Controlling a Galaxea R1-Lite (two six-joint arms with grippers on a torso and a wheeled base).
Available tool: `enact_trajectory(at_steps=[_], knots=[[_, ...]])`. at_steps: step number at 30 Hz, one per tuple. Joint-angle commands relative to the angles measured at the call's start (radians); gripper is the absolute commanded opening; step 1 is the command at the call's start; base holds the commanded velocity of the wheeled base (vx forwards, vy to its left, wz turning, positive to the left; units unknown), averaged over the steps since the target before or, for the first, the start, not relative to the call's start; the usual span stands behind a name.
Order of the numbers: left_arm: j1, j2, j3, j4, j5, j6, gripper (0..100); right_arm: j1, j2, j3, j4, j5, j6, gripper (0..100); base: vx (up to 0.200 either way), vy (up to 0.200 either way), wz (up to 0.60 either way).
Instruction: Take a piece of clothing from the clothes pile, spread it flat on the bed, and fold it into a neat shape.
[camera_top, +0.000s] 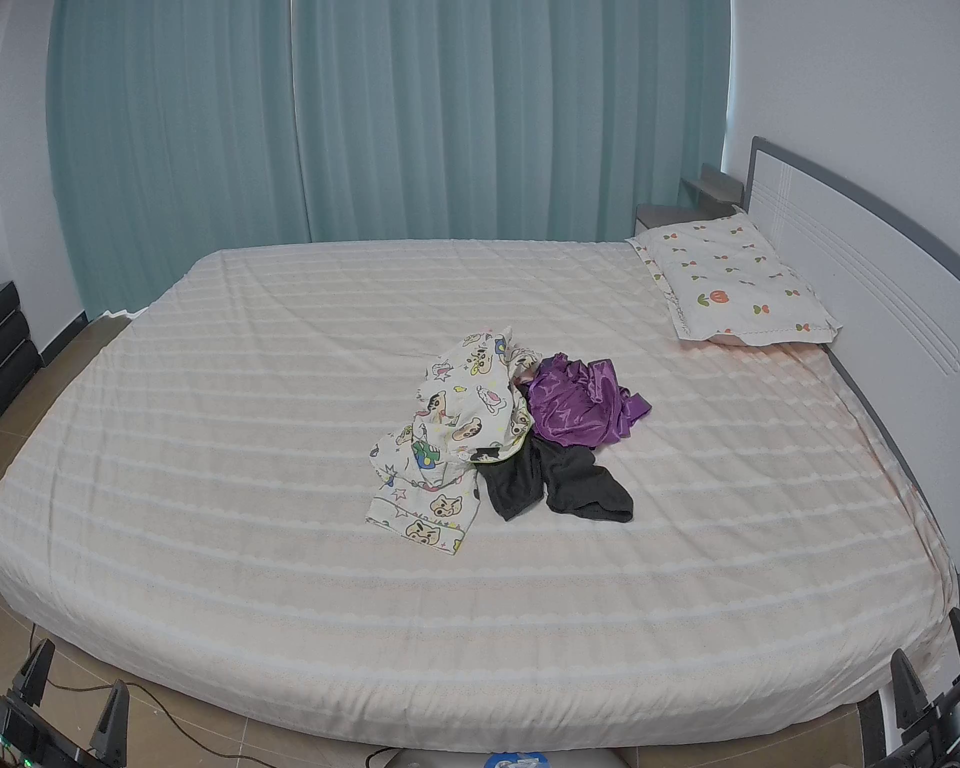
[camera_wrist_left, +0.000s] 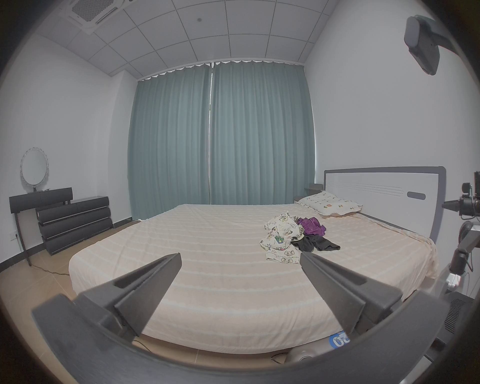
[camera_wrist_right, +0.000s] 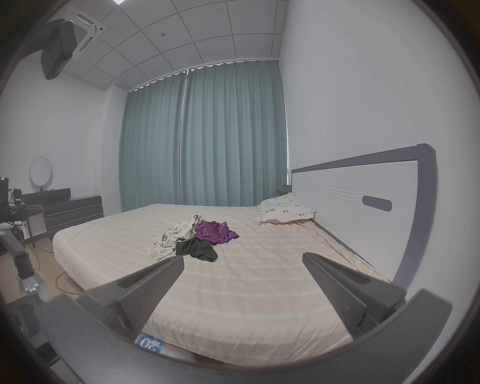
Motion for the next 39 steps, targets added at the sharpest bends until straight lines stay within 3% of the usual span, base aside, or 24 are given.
enact_trajectory(at_steps=[1, 5, 7, 9, 15, 18, 20, 23, 34, 39], knots=[[0.0, -0.009, 0.013, 0.0, 0.0, 0.002, 100, 0.01, 0.305, -0.279, 0.031, 0.02, 0.029, 100, 0.0, 0.0, 0.0], [0.0, -0.009, 0.013, 0.0, 0.0, 0.002, 100, 0.05, 0.603, -0.315, 0.012, 0.104, 0.048, 100, 0.0, 0.0, 0.0], [0.0, -0.009, 0.013, 0.0, 0.0, 0.002, 100, 0.057, 0.65, -0.319, 0.002, 0.113, 0.055, 100, 0.0, 0.0, 0.0], [0.0, -0.009, 0.013, 0.0, 0.0, 0.002, 100, 0.105, 0.929, -0.333, -0.106, 0.132, 0.098, 100, 0.0, 0.0, 0.0], [0.0, -0.009, 0.013, 0.0, 0.0, 0.002, 100, 0.165, 1.366, -0.382, -0.374, 0.124, 0.164, 100, 0.0, 0.0, 0.0], [0.0, -0.009, 0.013, 0.0, 0.0, 0.0, 100, 0.197, 1.597, -0.442, -0.534, 0.106, 0.25, 100, 0.0, 0.0, 0.0], [0.0, -0.009, 0.013, 0.0, 0.0, 0.002, 100, 0.204, 1.644, -0.457, -0.566, 0.098, 0.268, 100, 0.0, 0.0, 0.0], [0.0, -0.009, 0.013, 0.0, 0.0, 0.002, 100, 0.24, 1.847, -0.566, -0.672, 0.018, 0.351, 100, 0.0, 0.0, 0.0], [0.0, -0.009, 0.013, 0.0, 0.0, 0.002, 100, 0.304, 2.219, -0.887, -0.684, -0.075, 0.509, 100, 0.0, 0.0, 0.0], [0.0, -0.009, 0.013, 0.0, 0.0, 0.002, 100, 0.307, 2.328, -0.979, -0.686, -0.088, 0.522, 100, 0.0, 0.0, 0.0]])
